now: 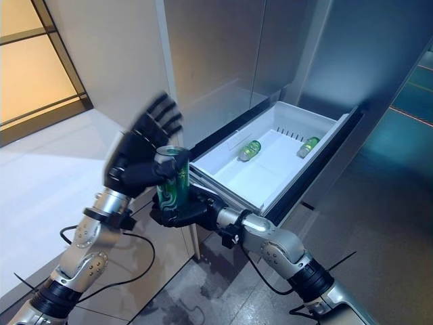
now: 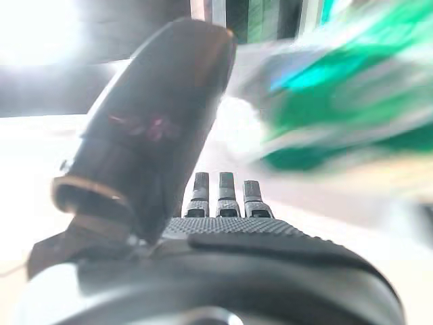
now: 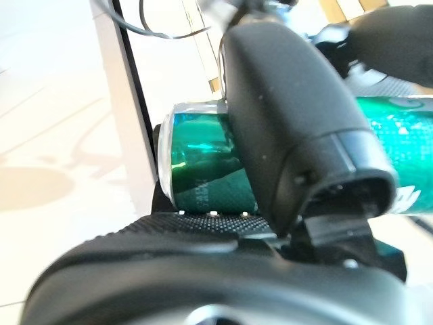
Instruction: Put drinks into fridge and close the fridge
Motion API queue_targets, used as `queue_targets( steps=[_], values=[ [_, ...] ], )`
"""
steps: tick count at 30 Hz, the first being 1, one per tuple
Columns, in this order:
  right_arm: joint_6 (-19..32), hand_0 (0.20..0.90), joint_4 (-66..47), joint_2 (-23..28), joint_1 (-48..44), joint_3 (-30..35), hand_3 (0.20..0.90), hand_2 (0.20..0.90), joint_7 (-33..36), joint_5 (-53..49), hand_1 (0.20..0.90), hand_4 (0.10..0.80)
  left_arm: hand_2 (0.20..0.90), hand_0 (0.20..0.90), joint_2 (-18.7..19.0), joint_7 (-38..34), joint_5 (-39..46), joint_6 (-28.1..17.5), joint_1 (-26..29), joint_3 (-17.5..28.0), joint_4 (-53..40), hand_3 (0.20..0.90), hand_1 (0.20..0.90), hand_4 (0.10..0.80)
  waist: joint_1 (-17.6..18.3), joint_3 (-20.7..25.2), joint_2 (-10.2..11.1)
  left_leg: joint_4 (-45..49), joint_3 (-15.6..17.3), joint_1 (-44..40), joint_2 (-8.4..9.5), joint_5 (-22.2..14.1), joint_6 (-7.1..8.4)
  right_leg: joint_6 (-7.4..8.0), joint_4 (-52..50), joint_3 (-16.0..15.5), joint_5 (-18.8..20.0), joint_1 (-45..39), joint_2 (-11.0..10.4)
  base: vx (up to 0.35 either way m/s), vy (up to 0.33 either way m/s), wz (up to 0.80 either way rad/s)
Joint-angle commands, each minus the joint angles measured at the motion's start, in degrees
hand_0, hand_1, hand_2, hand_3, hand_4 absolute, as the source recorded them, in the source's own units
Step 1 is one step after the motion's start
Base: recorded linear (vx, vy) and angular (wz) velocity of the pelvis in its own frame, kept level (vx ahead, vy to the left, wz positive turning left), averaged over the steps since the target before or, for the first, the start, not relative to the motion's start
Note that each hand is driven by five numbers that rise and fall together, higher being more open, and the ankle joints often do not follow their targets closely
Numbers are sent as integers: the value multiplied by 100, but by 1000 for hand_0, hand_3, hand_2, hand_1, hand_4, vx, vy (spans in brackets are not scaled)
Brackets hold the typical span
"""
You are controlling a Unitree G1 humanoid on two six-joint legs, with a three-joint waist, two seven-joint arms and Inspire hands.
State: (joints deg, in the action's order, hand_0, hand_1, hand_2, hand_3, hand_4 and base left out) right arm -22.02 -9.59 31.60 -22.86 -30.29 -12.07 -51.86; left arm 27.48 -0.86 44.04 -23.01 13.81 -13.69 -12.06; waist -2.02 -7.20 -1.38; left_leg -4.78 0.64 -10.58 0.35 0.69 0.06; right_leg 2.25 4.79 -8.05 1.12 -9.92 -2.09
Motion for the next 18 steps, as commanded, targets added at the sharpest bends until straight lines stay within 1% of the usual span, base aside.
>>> queue_targets(
  steps=[1, 4, 7, 9, 12, 15, 16, 17, 18],
  values=[
    [1123, 300, -907, -488, -1093, 897, 200, 300, 304, -118, 300, 100, 900, 900, 99, -214, -398, -877, 742, 398, -218, 900, 900, 800, -24, 433, 233, 198, -314, 178, 403, -351, -145, 72, -670, 26, -620, 251, 139, -5, 0, 4],
    [1276, 300, -837, -398, -1164, 1195, 200, 300, 621, 222, 300, 100, 900, 900, 125, -185, -382, -812, 621, 616, -288, 900, 900, 800, -40, 419, 245, 207, -328, 185, 398, -367, -143, 64, -690, 26, -627, 267, 149, -5, 1, 2],
    [1388, 300, -687, -270, -1263, 1431, 200, 300, 978, 420, 300, 100, 900, 900, 201, -121, -368, -581, 523, 747, -303, 900, 900, 800, -47, 403, 256, 207, -318, 174, 384, -380, -139, 59, -699, 24, -630, 264, 159, -3, -1, 10],
    [1543, 300, -460, -178, -1345, 1576, 200, 300, 1254, 545, 300, 100, 900, 900, 263, -36, -323, -306, 483, 783, -261, 900, 900, 800, -48, 384, 262, 221, -313, 165, 377, -399, -140, 49, -709, 30, -633, 260, 178, -3, -6, 7],
    [1766, 300, -81, -87, -1474, 1701, 200, 300, 1568, 719, 300, 100, 900, 900, 307, 127, -302, 38, 455, 717, -115, 900, 900, 800, -45, 366, 269, 251, -303, 148, 370, -425, -142, 42, -708, 33, -628, 238, 192, 0, 0, 0],
    [1967, 300, 394, 3, -1675, 1799, 200, 300, 1899, 964, 300, 100, 900, 900, 283, 338, -123, 490, 428, 583, 18, 900, 900, 800, -44, 350, 272, 292, -283, 121, 368, -463, -147, 39, -707, 33, -623, 209, 203, 11, 2, 0],
    [2000, 300, 500, 17, -1714, 1813, 200, 300, 1913, 973, 300, 100, 900, 900, 269, 387, -60, 544, 411, 554, 48, 900, 900, 800, -48, 350, 271, 303, -282, 122, 371, -468, -149, 37, -707, 33, -623, 205, 204, 0, 0, 0],
    [2029, 300, 680, 44, -1794, 1839, 200, 300, 1986, 1067, 300, 100, 900, 900, 233, 519, 37, 686, 382, 497, 108, 900, 900, 800, -56, 349, 272, 326, -277, 123, 373, -482, -149, 37, -707, 30, -622, 198, 204, 38, 14, 0],
    [2021, 300, 933, 160, -1950, 1875, 200, 300, 2176, 1102, 300, 100, 900, 900, 151, 833, 200, 959, 328, 387, 202, 900, 900, 800, -70, 352, 276, 348, -269, 122, 375, -498, -149, 35, -706, 13, -621, 188, 201, 41, 17, 0]
  ],
)
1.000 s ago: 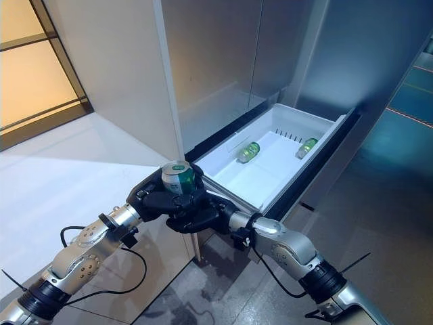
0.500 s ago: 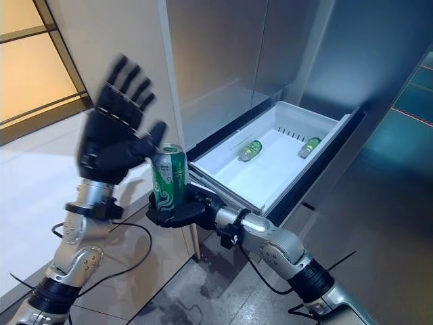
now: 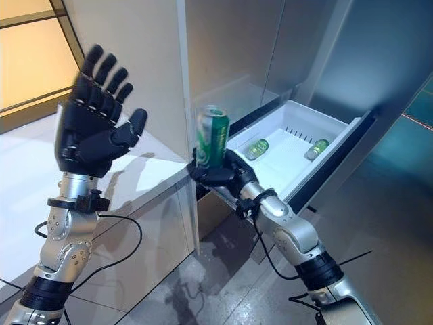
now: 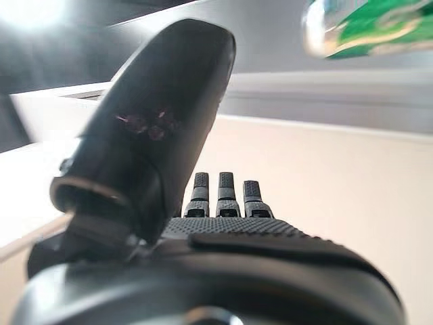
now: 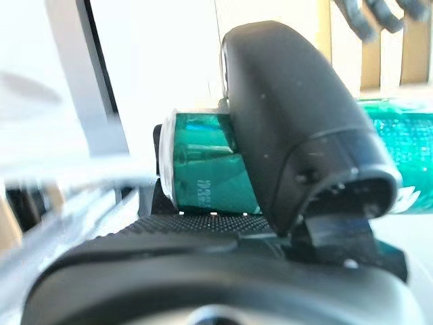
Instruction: Put drinks into fridge and close the fridge
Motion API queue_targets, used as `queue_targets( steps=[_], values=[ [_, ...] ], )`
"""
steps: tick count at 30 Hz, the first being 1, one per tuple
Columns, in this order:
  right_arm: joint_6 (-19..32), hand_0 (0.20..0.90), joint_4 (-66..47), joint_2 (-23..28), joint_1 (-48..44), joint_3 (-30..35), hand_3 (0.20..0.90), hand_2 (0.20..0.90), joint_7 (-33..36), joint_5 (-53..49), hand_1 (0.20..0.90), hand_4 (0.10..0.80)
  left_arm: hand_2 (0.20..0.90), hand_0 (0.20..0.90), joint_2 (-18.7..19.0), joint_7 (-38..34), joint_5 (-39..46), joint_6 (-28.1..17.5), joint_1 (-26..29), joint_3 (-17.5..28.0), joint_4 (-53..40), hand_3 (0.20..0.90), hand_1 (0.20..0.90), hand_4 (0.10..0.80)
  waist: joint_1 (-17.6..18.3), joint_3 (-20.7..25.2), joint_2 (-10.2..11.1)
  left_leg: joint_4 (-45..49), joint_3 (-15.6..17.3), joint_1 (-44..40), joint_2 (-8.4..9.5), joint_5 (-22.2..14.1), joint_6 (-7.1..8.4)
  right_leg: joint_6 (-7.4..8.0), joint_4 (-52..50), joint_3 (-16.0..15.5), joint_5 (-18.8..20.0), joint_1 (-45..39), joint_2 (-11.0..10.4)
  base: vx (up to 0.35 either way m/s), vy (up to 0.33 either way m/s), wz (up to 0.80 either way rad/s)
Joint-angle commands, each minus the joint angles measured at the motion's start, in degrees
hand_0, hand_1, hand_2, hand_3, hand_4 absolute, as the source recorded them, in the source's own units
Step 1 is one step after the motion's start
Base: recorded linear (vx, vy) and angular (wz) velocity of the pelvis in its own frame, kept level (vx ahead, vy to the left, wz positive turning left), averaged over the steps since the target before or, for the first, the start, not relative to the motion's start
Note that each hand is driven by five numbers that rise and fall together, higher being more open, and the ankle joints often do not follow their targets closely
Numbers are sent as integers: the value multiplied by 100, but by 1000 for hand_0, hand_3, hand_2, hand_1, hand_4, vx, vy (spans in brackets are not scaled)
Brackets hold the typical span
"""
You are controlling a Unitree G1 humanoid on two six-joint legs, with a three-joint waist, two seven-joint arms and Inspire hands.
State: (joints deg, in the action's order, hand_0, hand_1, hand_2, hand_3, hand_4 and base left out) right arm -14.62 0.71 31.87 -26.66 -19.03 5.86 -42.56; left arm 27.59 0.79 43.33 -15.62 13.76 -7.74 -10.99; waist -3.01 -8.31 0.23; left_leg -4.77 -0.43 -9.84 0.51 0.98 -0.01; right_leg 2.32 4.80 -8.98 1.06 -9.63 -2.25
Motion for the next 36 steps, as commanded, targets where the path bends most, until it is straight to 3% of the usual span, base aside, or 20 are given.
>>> queue_targets(
  steps=[1, 9, 15, 20, 24, 27, 33, 36],
  values=[
    [1274, 300, 76, 205, -1671, 758, 200, 300, 469, 148, 300, 100, 900, 900, 85, 864, 408, 383, 282, -300, 122, 900, 900, 800, 16, 461, 114, 356, -160, 49, 358, -536, -140, 29, -706, 101, -613, 158, 217, 34, 15, 0],
    [1338, 300, 2169, 1125, -2624, 574, 200, 300, 483, 333, 300, 100, 900, 900, -239, 2342, 1177, 1701, -450, -1224, 382, 900, 900, 800, -137, 440, 64, 414, -159, 77, 352, -551, -118, 6, -735, 35, -625, 140, 203, 39, 32, 0],
    [1410, 300, 3752, 1705, -3264, 237, 200, 300, 96, 933, 300, 100, 900, 900, 20, 2867, 1076, 2104, -1187, -1933, 688, 900, 900, 800, -343, 328, 44, 477, -269, 98, 374, -585, -98, 3, -781, -85, -699, 77, 144, 87, 36, 5],
    [1279, 300, 4649, 2025, -3665, -131, 200, 300, -180, 1533, 300, 100, 900, 900, 276, 2776, 735, 2397, -1594, -2292, 1150, 900, 900, 800, -530, 129, -5, 644, -383, 333, 416, -547, -104, -9, -946, -224, -724, 225, 68, 33, 24, 16],
    [1223, 300, 5293, 2197, -3946, -233, 200, 300, -471, 2008, 300, 100, 900, 900, 311, 2416, 440, 2369, -1695, -2421, 1938, 900, 900, 800, -642, -58, -20, 779, -429, 618, 442, -514, -124, -23, -1061, -251, -725, 456, 40, -24, -13, 23],
    [1059, 300, 5572, 2309, -4133, -388, 200, 300, -567, 2332, 300, 100, 900, 900, 276, 1811, 58, 2066, -1728, -2380, 2696, 900, 900, 800, -723, -290, -30, 885, -458, 876, 451, -486, -153, -54, -1196, -256, -731, 701, 35, -70, -54, 22],
    [652, 300, 5614, 2388, -4128, -454, 200, 300, -568, 2683, 300, 100, 900, 900, -25, 1196, -934, 1424, -1734, -1755, 4294, 900, 900, 800, -840, -744, -14, 1050, -452, 1297, 461, -416, -193, -110, -1390, -273, -697, 1093, 42, -67, -58, 11],
    [449, 300, 5581, 2405, -4019, -452, 200, 300, -672, 2954, 300, 100, 900, 900, -119, 1030, -1426, 1387, -1715, -1447, 4799, 900, 900, 800, -875, -960, -31, 1133, -446, 1494, 468, -384, -212, -131, -1506, -275, -683, 1295, 53, -81, -41, 4]
  ],
)
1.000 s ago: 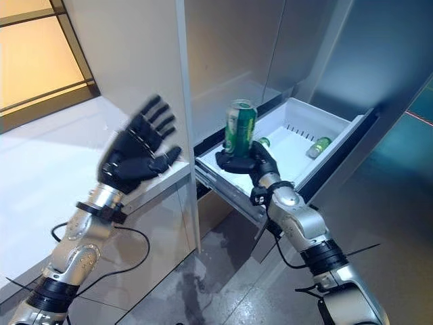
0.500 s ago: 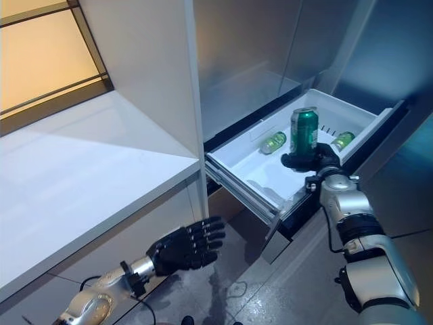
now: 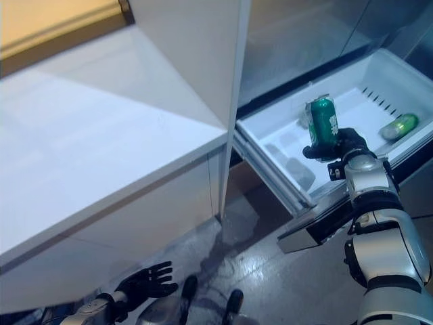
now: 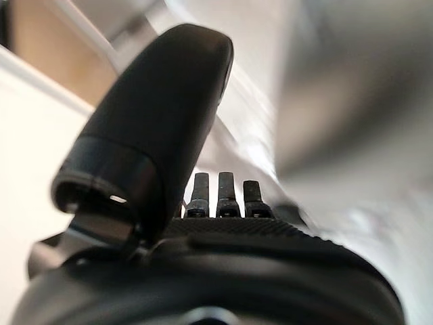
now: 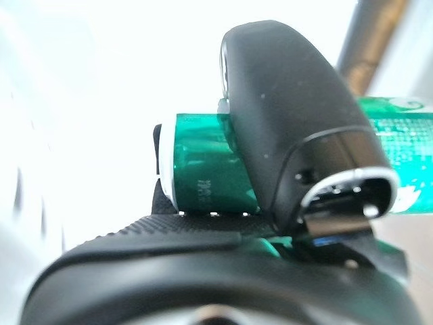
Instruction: Put drinks into fridge and close the fridge
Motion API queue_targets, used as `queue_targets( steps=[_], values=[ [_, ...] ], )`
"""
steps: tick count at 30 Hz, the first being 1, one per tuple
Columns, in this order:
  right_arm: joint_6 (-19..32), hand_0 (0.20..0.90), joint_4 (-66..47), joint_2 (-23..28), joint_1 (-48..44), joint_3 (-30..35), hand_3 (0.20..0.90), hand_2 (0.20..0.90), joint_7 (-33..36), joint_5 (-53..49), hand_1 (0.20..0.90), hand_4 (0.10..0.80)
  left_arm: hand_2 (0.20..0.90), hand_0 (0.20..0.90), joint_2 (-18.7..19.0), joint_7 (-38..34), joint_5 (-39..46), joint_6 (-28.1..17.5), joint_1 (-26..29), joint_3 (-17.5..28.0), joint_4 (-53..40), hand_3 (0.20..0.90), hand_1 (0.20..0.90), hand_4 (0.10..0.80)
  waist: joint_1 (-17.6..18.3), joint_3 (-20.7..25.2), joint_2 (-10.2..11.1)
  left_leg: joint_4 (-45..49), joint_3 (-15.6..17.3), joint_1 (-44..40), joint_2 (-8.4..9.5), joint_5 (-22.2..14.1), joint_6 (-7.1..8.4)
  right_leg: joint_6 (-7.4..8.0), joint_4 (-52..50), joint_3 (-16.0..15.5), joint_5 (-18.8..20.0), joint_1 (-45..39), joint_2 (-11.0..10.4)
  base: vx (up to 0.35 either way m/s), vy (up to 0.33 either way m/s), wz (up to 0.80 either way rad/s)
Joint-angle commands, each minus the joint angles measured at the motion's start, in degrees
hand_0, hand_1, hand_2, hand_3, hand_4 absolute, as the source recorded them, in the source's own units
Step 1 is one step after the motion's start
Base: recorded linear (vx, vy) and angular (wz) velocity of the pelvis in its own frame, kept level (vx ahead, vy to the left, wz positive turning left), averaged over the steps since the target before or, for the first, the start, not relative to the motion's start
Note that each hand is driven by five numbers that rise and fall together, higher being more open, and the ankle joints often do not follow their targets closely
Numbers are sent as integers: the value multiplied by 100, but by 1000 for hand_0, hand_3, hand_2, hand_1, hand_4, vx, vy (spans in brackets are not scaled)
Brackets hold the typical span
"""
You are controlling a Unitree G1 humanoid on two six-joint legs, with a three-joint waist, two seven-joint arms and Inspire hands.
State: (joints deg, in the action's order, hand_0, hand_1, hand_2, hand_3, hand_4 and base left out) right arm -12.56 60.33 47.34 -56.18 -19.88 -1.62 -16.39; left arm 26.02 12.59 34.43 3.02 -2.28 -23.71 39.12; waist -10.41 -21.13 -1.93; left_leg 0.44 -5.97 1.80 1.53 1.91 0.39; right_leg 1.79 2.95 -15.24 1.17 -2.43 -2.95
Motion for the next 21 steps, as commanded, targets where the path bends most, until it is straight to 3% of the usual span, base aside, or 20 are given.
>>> queue_targets(
  steps=[1, 8, 19, 20, 21],
  values=[
    [182, 300, -363, 852, -1011, -368, 200, 300, 5, 410, 300, 100, 900, 900, 9, -208, -687, -459, -106, 219, -82, 900, 900, 800, -149, 268, 188, 651, 105, 396, 366, -470, -261, -84, -1365, 352, -689, 637, 128, -77, -47, 5],
    [-401, 300, -122, 851, -912, -684, 200, 300, -969, 1169, 300, 100, 900, 900, -26, -506, -1634, -256, 149, 472, 847, 900, 900, 800, -137, -26, 188, 825, 136, 696, 344, -398, -281, -104, -1590, 354, -640, 959, 135, -54, -10, 3],
    [-614, 302, 242, 837, -1009, -867, 203, 302, -1752, 1747, 302, 103, 900, 900, 53, -472, -1679, -118, 359, 581, 760, 900, 900, 800, -128, -110, 123, 844, 197, 735, 327, -382, -248, -51, -1603, 358, -598, 1016, 67, -39, 9, -1],
    [-694, 900, 275, 828, -1058, -897, 900, 900, -1829, 1825, 900, 800, 900, 900, 60, -454, -1681, -126, 367, 577, 751, 900, 900, 800, -124, -107, 122, 829, 208, 724, 321, -382, -247, -44, -1597, 366, -593, 1017, 68, -44, 6, -1],
    [-710, 900, 283, 823, -1068, -907, 900, 900, -1847, 1840, 900, 800, 900, 900, 60, -456, -1676, -126, 369, 572, 745, 900, 900, 800, -121, -105, 122, 821, 214, 718, 318, -381, -246, -41, -1593, 367, -590, 1015, 68, -53, 9, -1]
  ],
)
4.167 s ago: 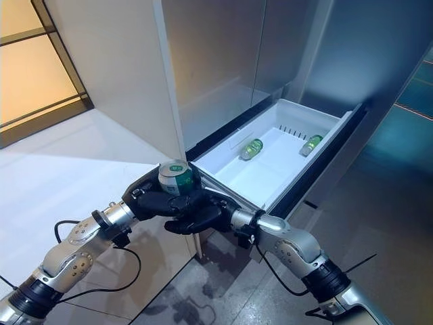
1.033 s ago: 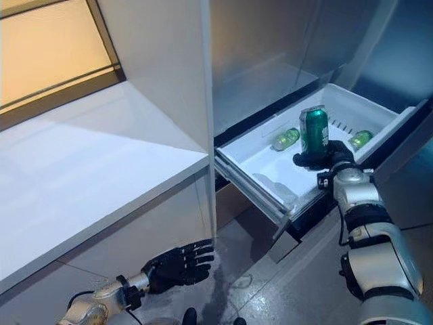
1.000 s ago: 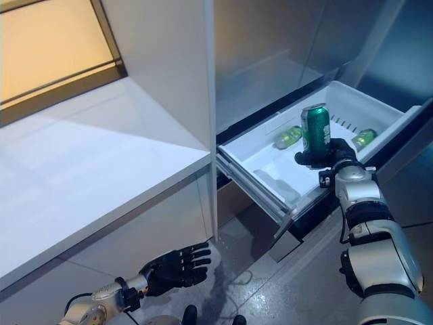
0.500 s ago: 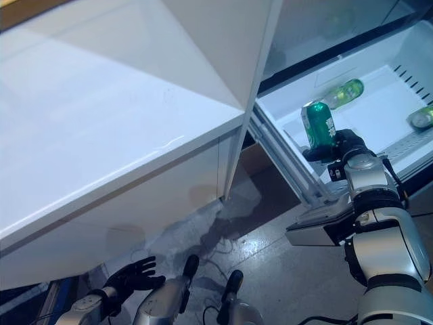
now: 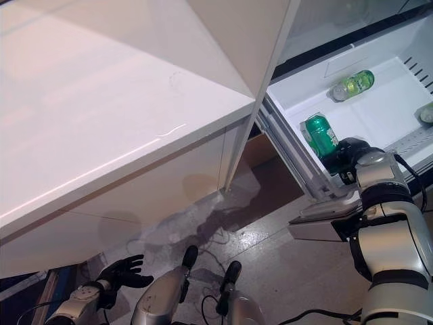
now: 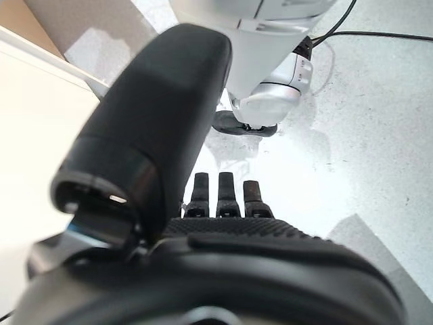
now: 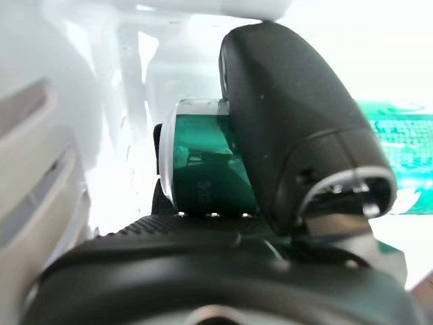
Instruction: Put drinks into fridge and close the fridge
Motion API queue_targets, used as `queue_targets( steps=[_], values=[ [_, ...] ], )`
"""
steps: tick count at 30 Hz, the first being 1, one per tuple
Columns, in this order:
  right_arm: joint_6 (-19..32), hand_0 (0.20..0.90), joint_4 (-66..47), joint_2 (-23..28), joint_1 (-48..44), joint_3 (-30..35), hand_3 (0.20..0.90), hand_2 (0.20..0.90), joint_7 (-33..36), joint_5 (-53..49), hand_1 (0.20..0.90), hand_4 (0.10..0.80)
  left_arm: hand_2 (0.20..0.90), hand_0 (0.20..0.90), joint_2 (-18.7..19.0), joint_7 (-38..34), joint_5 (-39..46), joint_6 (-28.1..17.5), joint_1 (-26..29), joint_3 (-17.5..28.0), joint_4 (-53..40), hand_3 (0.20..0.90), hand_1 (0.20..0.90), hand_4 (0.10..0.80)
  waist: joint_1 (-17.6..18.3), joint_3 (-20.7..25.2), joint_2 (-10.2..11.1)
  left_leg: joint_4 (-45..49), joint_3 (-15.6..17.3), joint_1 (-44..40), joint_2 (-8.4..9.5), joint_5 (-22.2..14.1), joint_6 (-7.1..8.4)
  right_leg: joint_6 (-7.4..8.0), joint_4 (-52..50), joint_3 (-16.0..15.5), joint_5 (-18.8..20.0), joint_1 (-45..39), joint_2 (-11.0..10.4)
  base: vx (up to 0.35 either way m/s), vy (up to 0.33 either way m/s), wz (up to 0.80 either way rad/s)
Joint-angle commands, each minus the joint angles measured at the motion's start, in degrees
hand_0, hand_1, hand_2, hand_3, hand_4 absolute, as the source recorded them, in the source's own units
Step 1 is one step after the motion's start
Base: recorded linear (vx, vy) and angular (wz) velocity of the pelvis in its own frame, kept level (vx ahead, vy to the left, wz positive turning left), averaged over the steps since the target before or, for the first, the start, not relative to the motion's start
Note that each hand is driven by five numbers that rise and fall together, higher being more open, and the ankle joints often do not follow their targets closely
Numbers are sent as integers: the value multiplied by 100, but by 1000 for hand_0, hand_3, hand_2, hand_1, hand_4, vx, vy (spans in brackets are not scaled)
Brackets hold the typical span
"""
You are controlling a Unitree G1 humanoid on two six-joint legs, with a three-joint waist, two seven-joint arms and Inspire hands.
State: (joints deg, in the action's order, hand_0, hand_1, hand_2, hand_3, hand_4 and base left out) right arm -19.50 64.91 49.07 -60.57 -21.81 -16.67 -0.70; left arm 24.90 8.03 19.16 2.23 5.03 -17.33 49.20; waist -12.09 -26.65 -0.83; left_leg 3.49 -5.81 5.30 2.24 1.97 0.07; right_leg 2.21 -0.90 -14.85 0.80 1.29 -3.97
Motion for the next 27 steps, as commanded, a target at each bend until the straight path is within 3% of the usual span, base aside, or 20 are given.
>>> queue_targets(
  steps=[1, 16, 21, 27],
  values=[
    [14, 900, -147, 637, -645, -747, 900, 900, -349, 272, 900, 800, 900, 900, 169, -1, -139, -44, -360, -81, -282, 900, 900, 800, 54, 461, 16, 484, 222, 343, 237, -383, -207, -69, -1180, 330, -542, 627, 166, -45, 11, -1],
    [603, 900, -569, 569, -613, -473, 900, 900, 145, -980, 900, 800, 900, 900, 29, -39, -601, 106, -454, 44, 45, 900, 900, 800, 220, 940, 182, 141, 521, -197, 192, -464, -170, 88, -714, 396, -412, 169, 147, -22, 11, -6],
    [1095, 900, -1684, 627, -335, -68, 900, 900, 1102, -2404, 900, 800, 900, 900, 6, -94, -778, 149, -539, 231, 263, 900, 900, 800, 394, 1202, 271, 89, 647, -380, 143, -564, -161, 119, -658, 473, -444, 55, 155, -5, -5, -16],
    [1661, 900, -3244, 236, 662, 1135, 900, 900, 2335, -4010, 900, 800, 900, 900, -195, -84, -1009, 158, -622, 426, 668, 900, 900, 800, 707, 1577, 326, 98, 815, -621, 135, -761, -169, 167, -549, 736, -477, -95, 194, 15, -14, -24]
  ],
)
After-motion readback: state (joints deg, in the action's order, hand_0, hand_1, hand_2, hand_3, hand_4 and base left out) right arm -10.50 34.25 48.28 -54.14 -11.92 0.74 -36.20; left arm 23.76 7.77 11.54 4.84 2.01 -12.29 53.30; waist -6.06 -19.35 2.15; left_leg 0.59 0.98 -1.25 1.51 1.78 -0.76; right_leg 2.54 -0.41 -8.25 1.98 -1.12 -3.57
